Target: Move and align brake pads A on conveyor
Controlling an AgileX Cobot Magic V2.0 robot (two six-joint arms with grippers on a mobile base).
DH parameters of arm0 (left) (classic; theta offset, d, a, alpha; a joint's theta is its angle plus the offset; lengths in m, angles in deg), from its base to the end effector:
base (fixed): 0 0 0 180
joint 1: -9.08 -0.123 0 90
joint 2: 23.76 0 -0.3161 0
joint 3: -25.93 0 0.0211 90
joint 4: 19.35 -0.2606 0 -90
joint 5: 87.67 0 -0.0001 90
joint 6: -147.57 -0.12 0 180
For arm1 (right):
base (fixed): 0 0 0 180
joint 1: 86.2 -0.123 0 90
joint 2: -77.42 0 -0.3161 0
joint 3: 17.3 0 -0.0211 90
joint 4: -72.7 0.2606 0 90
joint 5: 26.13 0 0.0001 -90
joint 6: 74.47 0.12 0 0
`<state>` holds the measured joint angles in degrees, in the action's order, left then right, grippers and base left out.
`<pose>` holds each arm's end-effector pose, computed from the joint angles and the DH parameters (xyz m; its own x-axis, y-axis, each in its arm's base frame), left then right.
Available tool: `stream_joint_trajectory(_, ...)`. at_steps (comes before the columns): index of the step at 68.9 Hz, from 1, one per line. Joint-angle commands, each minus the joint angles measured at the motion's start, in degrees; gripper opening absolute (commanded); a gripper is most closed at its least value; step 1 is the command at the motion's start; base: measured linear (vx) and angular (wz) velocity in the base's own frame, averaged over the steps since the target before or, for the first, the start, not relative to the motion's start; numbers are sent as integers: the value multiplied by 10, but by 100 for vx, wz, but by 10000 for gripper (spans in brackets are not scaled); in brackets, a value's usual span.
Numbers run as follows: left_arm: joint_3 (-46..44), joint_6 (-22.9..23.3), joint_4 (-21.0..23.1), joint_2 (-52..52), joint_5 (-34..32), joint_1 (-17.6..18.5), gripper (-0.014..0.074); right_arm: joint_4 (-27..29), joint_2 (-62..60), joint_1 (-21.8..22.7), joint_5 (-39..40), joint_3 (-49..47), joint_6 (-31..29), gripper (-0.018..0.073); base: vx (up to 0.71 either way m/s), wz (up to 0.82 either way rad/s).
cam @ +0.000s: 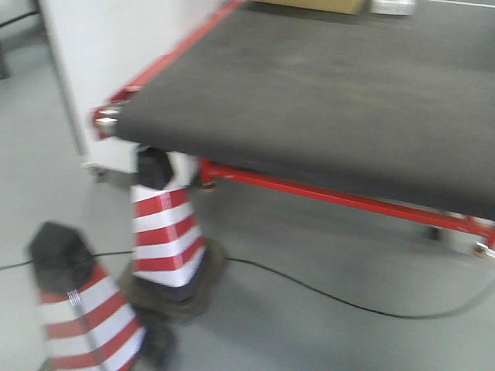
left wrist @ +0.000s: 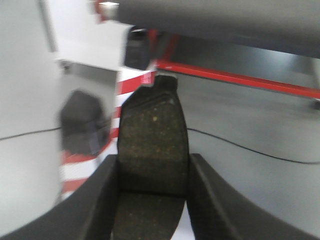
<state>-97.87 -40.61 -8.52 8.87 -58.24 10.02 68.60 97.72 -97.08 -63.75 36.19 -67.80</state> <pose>0.0993 -0.0127 0.2640 -0.4687 -0.0145 -0.8832 0.0875 0.9942 -0.0628 0.0594 0.0061 0.2820 -0.3656 -0.0096 -0.9307 -0.1271 0.9911 0.0397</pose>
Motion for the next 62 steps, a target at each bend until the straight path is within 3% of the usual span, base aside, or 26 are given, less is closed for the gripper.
stream_joint_trajectory(1, -17, 2, 9, 2, -49, 2, -6, -6, 8, 0, 54, -18, -7, -11, 7, -81)
stream_joint_trajectory(30, -17, 2, 9, 2, -49, 2, -6, -6, 8, 0, 54, -18, -7, -11, 5, -63)
stream_joint_trajectory(62, -17, 2, 9, 2, -49, 2, -6, -6, 8, 0, 54, -18, -7, -11, 5, -14)
